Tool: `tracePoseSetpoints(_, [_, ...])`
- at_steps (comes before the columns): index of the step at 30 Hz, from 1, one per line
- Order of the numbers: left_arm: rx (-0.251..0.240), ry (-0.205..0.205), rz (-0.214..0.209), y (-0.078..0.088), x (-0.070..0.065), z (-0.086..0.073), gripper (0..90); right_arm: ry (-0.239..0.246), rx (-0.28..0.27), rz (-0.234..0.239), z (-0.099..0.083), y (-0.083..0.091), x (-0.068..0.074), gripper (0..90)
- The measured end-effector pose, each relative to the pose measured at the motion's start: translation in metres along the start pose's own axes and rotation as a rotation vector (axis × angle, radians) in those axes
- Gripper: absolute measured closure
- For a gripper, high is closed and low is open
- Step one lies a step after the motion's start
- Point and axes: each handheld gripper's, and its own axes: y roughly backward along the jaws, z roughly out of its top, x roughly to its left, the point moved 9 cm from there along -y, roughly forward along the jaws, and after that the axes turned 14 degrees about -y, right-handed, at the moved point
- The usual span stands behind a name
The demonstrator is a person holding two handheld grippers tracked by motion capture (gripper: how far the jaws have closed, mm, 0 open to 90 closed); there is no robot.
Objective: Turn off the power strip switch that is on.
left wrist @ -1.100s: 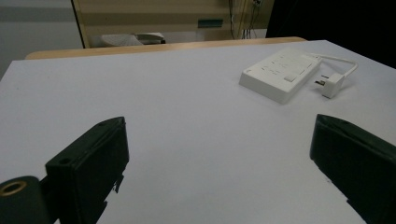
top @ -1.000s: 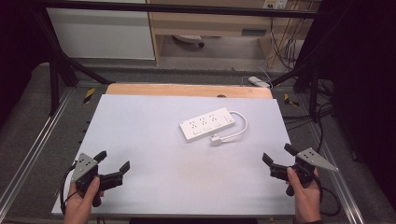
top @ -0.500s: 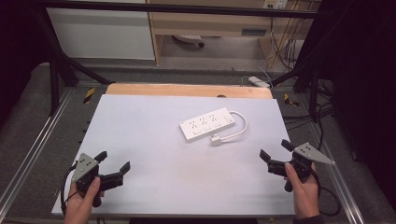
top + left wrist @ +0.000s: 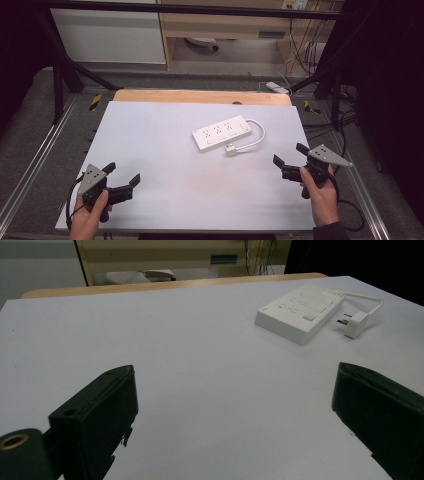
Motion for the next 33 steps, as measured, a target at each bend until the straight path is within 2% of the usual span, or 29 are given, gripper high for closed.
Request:
tracePoseSetpoints(14, [0.007,-0.002,-0.005,-0.001,-0.001,-0.001,4.4,0.010,0.005,0.024,0.016,-0.013,0.007,1.6])
tracePoseSetpoints(33, [0.011,-0.003,-0.009,-0.001,-0.001,-0.002,4.4,0.028,0.031,0.022,0.032,-0.034,0.009,1.9])
